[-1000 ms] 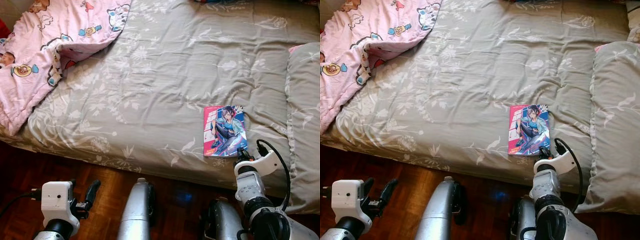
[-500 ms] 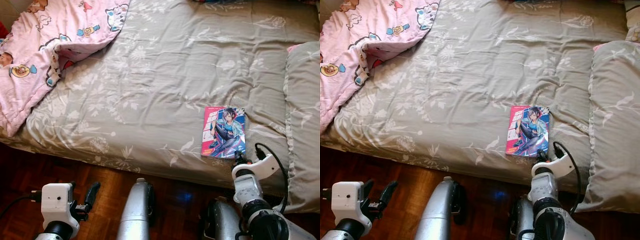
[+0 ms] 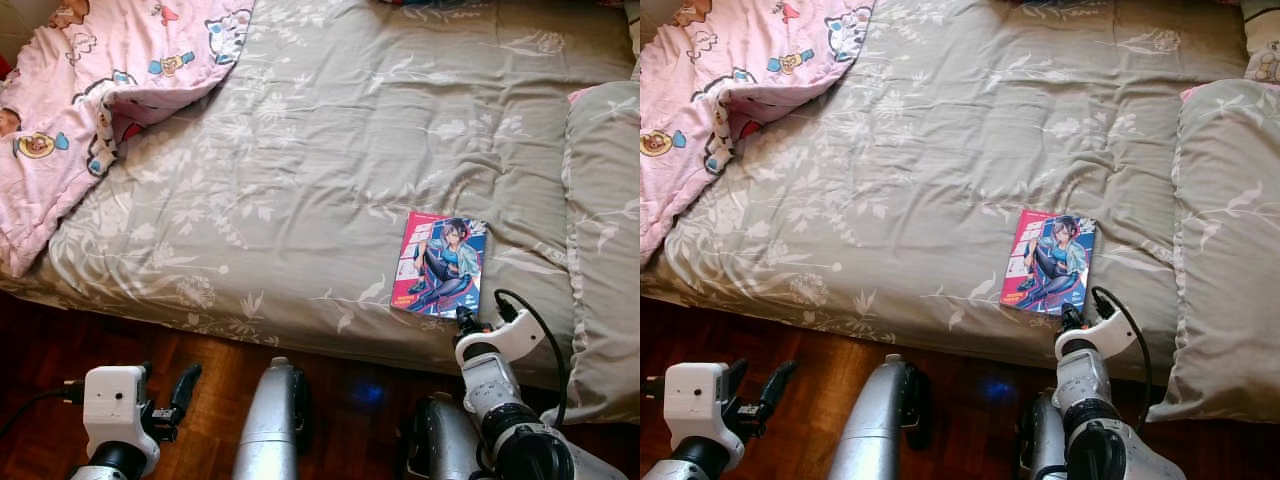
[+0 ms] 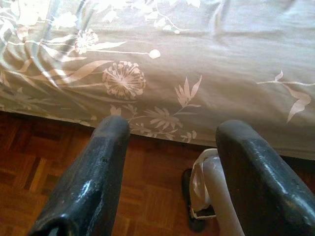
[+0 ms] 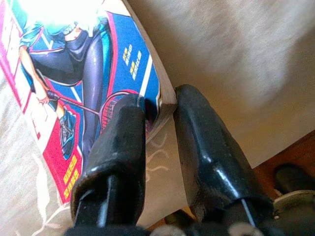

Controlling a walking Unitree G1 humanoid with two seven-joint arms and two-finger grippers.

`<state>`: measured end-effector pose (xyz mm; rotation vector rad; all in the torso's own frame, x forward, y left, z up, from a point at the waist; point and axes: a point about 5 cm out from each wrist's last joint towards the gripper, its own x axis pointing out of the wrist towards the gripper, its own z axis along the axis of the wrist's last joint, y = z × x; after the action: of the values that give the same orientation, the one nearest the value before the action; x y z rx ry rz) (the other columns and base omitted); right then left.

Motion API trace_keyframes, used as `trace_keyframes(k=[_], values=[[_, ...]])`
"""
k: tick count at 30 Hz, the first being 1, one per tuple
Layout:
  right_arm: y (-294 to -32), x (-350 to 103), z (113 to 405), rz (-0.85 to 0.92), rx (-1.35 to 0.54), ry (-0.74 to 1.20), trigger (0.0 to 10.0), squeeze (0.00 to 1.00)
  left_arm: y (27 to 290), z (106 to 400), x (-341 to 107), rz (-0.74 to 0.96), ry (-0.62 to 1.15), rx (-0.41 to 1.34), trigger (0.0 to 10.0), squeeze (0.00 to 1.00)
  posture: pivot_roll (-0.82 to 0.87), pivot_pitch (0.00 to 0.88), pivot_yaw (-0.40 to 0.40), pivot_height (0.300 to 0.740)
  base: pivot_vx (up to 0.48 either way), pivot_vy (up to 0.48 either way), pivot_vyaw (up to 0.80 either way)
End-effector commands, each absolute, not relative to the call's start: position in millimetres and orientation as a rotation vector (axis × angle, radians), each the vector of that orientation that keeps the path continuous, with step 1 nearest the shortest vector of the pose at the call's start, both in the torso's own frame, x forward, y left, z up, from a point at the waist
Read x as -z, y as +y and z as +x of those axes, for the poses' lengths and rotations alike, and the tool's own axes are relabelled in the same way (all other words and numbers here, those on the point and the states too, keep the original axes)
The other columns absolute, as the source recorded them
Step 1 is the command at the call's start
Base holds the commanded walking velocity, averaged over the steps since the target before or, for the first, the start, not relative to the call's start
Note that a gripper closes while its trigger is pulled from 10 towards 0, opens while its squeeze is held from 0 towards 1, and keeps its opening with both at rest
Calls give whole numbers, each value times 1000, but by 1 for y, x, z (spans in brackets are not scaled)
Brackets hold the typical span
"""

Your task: Clean up the room

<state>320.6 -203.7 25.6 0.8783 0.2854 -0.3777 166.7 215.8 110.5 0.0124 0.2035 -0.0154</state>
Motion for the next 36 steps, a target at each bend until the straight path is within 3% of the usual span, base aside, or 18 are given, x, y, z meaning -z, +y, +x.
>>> trace_keyframes(k=[1, 11, 12, 17, 18, 19, 28, 31, 36], values=[[-206, -11, 308, 884, 429, 332, 10000, 0, 218, 162, -103, 31, 249, 1, 10000, 0, 282, 417, 120, 657, 0, 0, 0], [-207, -7, 304, 875, 436, 344, 10000, 0, 218, 162, -102, 31, 253, 2, 10000, 0, 275, 416, 119, 657, 0, 0, 0], [-206, -6, 303, 872, 437, 350, 10000, 1000, 218, 162, -102, 32, 253, 1, 10000, 0, 275, 416, 119, 657, 0, 0, 0], [-206, -2, 299, 869, 455, 367, 10000, 1000, 218, 163, -101, 33, 253, 3, 10000, 0, 272, 417, 119, 657, 0, 0, 0], [-206, -2, 299, 868, 457, 368, 10000, 776, 218, 163, -101, 32, 253, 3, 10000, 0, 268, 416, 118, 657, 0, 0, 0], [-207, -1, 298, 866, 462, 369, 10000, 0, 218, 163, -101, 31, 252, 4, 10000, 0, 268, 416, 118, 657, 0, 0, 0], [-216, 2, 291, 792, 532, 374, 10000, 0, 215, 171, -98, 22, 243, 8, 10000, 0, 247, 401, 107, 657, 0, 0, 0], [-216, -14, 301, 559, 418, 292, 10000, 0, 214, 180, -98, 12, 211, -6, 10000, 0, 219, 376, 90, 657, 0, 0, 0], [-216, -31, 304, 414, 311, 118, 10000, 0, 210, 198, -95, -10, 177, -1, 10000, 0, 163, 325, 63, 657, 0, 0, 0]])
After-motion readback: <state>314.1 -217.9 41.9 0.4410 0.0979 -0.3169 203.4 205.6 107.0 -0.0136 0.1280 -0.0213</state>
